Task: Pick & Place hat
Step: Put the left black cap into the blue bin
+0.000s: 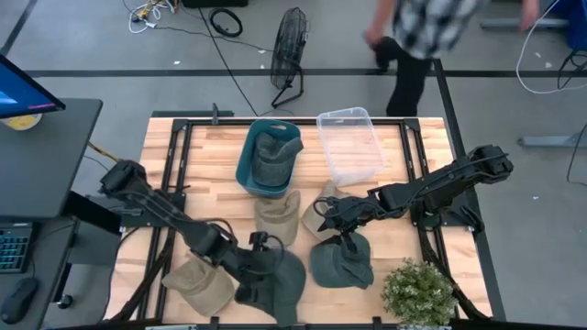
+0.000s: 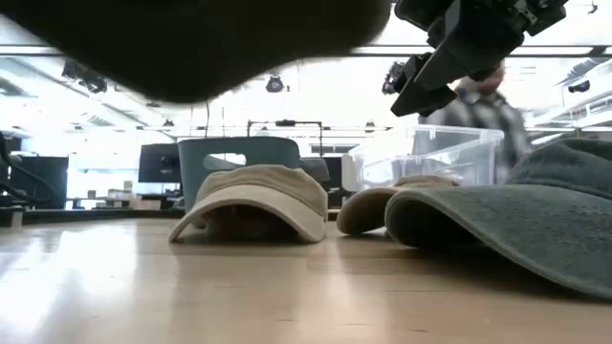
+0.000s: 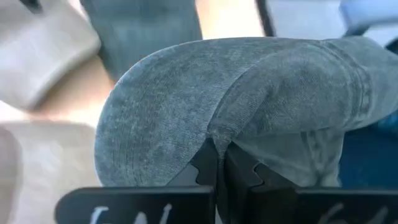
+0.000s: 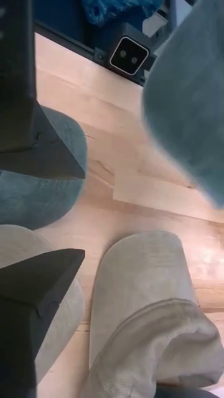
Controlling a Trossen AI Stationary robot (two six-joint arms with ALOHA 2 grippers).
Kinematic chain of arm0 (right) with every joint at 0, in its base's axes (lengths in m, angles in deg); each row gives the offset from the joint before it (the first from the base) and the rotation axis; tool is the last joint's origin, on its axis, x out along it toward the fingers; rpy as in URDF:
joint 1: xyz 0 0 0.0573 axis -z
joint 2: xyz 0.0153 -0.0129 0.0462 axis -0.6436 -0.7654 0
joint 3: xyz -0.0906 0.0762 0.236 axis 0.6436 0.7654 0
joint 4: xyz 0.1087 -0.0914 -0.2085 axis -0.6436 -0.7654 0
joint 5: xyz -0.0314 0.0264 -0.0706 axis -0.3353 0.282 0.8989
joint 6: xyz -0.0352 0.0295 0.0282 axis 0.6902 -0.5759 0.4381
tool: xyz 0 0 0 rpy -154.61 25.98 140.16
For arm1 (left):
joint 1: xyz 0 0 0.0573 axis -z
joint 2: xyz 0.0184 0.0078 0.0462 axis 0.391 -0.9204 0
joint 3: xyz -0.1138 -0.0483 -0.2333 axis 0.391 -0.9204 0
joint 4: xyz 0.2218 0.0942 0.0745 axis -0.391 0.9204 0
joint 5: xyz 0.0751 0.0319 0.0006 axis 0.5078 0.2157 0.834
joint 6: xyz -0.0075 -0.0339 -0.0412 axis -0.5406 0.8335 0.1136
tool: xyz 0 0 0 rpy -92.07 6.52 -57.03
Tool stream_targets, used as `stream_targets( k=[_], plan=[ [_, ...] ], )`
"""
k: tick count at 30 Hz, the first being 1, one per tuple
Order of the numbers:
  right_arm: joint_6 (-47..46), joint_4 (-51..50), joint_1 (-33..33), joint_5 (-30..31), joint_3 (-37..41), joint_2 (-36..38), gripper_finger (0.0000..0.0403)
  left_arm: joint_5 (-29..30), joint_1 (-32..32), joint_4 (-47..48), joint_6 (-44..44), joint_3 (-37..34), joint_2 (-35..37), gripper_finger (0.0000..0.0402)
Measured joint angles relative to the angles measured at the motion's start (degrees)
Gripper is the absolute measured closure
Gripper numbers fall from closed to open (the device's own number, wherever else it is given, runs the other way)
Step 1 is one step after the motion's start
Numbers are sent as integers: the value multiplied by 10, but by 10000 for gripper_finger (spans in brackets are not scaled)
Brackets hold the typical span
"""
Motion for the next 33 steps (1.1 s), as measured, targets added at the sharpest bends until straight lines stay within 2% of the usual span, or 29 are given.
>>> stream_targets(
  k=[3,9,12,16,19,26,30,33],
  plan=[
    [0,4,0,0,0,0,207,43,-7,44,-30,35,19,385],
    [0,6,0,0,0,0,207,286,-52,186,-103,100,45,395],
    [4,11,0,0,0,0,207,336,-109,209,-133,113,52,393],
    [26,18,0,0,0,0,207,331,-206,208,-200,108,52,394],
    [27,19,0,0,0,0,207,306,-277,204,-252,94,48,396],
    [33,19,0,0,0,0,207,299,-402,141,-364,49,46,397],
    [43,19,1,0,0,0,207,206,-441,139,-450,16,40,394],
    [46,19,1,0,0,0,207,137,-451,111,-454,-17,40,396]
  ],
)
